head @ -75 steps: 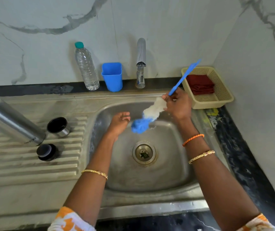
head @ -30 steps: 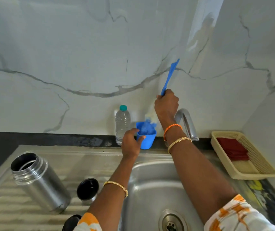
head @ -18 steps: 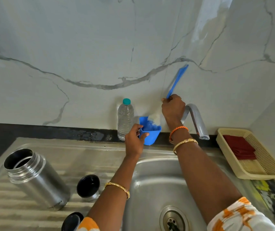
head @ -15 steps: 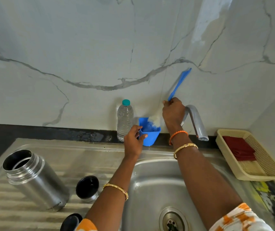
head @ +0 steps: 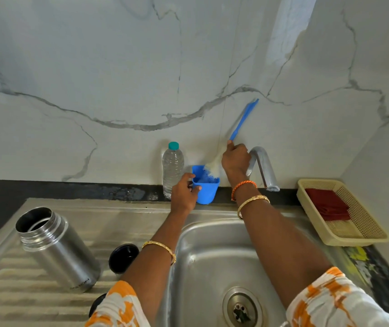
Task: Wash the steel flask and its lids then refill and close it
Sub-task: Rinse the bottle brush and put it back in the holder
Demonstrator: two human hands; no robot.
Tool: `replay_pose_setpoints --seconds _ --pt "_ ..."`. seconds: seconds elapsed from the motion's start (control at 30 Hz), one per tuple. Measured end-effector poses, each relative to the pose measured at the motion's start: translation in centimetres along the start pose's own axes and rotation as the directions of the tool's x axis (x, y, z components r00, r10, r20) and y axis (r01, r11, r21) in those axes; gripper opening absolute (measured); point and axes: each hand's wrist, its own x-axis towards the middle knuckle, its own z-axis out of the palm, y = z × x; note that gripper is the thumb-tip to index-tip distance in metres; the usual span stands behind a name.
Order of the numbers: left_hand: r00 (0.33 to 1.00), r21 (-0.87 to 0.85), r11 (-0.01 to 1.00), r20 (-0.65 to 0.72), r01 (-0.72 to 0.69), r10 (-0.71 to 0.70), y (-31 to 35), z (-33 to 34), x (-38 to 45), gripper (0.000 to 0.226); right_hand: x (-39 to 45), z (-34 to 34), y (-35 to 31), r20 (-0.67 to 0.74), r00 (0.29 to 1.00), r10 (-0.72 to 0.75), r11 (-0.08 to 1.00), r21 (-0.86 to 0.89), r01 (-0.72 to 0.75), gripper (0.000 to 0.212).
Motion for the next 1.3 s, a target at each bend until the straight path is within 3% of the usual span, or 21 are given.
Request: replay_pose_setpoints --seconds 0.13,0.33,0.43,0.57,0.7,0.77,0.83,0.9,0.97,1.0,1.07,1.1,1.13,1.23,1.3 --pt "0.998 0.204 0.978 -0.050 -0.032 0.043 0.8 0.1 -0.8 0.047 -0.8 -0.6 -0.4 0.037 0.999 0.031 0.998 -0.053 -0.029 0.043" --pt "0.994 0.325 0.942 -0.038 -0.087 0.105 3.0 -0.1 -1.5 0.050 -1.9 -1.9 -0.9 0.196 0.980 0.023 0.982 -0.186 0.014 0.044" --pt "0.993 0.329 0.938 -0.007 -0.106 0.115 4.0 -0.6 -1.9 0.039 -2.6 -2.7 -1.7 0.255 0.966 -0.037 0.949 -0.293 0.114 0.042" --pt "0.992 0.353 0.928 0.001 -0.120 0.128 6.1 -1.7 -3.0 0.012 -3.7 -4.0 -3.2 0.319 0.942 -0.104 0.904 -0.364 0.223 0.023" --pt "0.988 0.325 0.933 0.077 -0.155 0.137 9.3 -3.3 -4.8 0.008 -6.0 -6.5 -5.4 0.304 0.934 -0.185 0.878 -0.376 0.296 0.031" --pt "0.985 0.238 0.957 0.086 -0.167 0.150 11.5 -4.7 -6.3 0.003 -8.0 -8.8 -6.2 0.311 0.916 -0.251 0.894 -0.288 0.343 0.030" --pt "0.987 0.108 0.984 0.088 -0.140 0.131 13.0 -6.2 -8.2 0.005 -10.3 -11.3 -6.1 0.355 0.890 -0.285 0.939 -0.082 0.333 0.024" --pt "0.990 -0.082 0.994 0.113 -0.074 0.083 13.1 -7.2 -10.6 0.013 -12.9 -13.8 -4.7 0.470 0.852 -0.229 0.971 0.171 0.166 0.019" --pt "0.994 -0.139 0.988 0.081 -0.060 0.072 11.5 -7.5 -13.0 0.028 -14.9 -14.9 -1.6 0.618 0.778 -0.112 0.918 0.365 -0.158 0.022" --pt "0.996 -0.112 0.992 0.074 -0.049 0.057 10.2 -7.4 -14.5 0.030 -15.6 -14.4 1.0 0.617 0.786 -0.048 0.914 0.345 -0.215 0.024" --pt "0.995 -0.025 1.000 0.102 -0.002 0.005 7.5 -6.7 -17.6 0.032 -17.2 -12.8 6.9 0.472 0.881 -0.006 0.997 -0.063 0.040 0.016" --pt "0.993 0.030 0.999 0.115 0.022 -0.025 6.0 -6.2 -19.0 0.034 -18.4 -12.1 9.7 0.376 0.927 0.007 0.944 -0.308 0.118 0.009" --pt "0.993 0.083 0.996 0.112 0.028 -0.037 4.5 -5.8 -20.2 0.035 -19.8 -11.7 11.8 0.308 0.951 0.006 0.892 -0.432 0.135 0.010" --pt "0.999 0.192 0.981 0.032 0.031 -0.038 1.0 -4.8 -23.2 0.024 -23.6 -11.3 15.9 0.363 0.928 0.083 0.914 -0.398 0.073 0.038" --pt "0.995 0.274 0.960 0.056 0.063 -0.081 -0.4 -4.5 -25.3 0.019 -25.3 -11.3 17.5 0.357 0.930 0.088 0.926 -0.374 0.055 0.042"
